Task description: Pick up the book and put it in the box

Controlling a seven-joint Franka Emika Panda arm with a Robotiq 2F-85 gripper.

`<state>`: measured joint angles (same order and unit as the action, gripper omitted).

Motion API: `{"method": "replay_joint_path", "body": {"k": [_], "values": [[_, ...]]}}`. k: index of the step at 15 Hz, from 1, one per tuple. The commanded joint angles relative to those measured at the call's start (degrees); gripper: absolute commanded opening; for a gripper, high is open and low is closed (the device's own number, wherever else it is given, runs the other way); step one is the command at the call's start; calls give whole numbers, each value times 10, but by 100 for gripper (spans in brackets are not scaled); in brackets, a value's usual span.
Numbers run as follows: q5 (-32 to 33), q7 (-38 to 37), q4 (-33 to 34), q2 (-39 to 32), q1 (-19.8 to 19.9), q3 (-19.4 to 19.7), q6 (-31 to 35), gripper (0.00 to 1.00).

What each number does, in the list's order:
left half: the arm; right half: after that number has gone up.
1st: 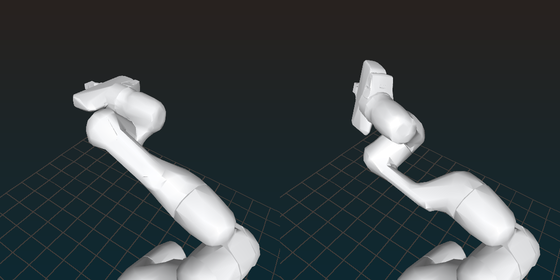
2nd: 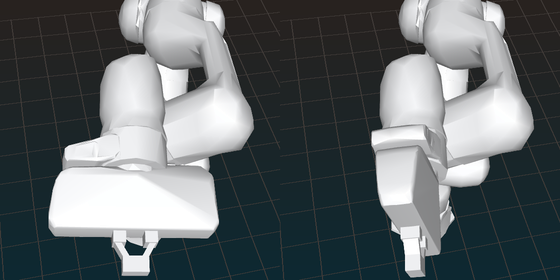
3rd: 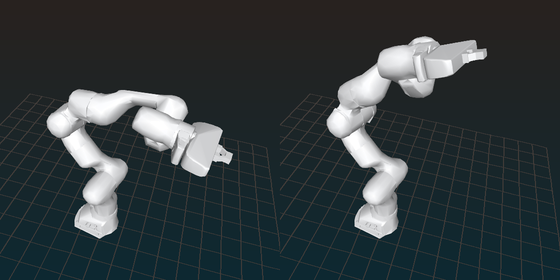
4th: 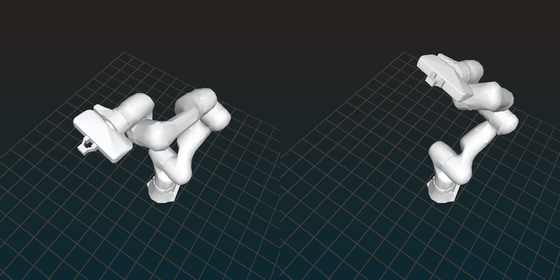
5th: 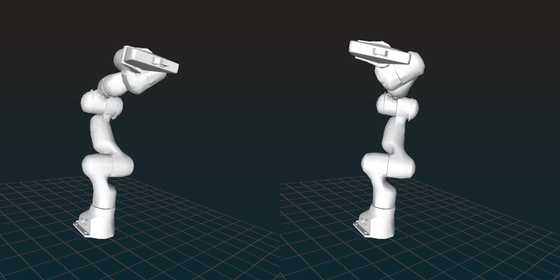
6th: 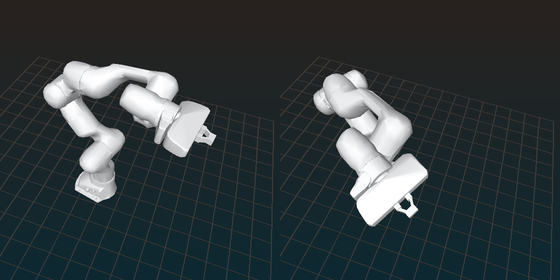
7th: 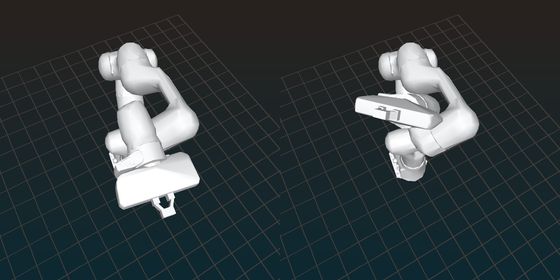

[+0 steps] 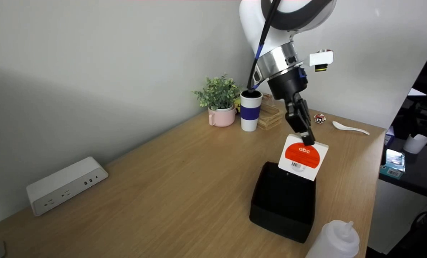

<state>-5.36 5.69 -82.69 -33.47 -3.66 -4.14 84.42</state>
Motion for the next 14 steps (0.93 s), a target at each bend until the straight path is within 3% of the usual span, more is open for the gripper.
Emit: {"method": "replay_joint_path", "body": {"k": [1, 13, 14], "values": [[14, 24, -18, 12, 1, -2, -15, 3], [26, 77, 60, -68, 3, -6, -8, 3], [27, 78, 65, -72, 3, -5, -9, 9]]}}
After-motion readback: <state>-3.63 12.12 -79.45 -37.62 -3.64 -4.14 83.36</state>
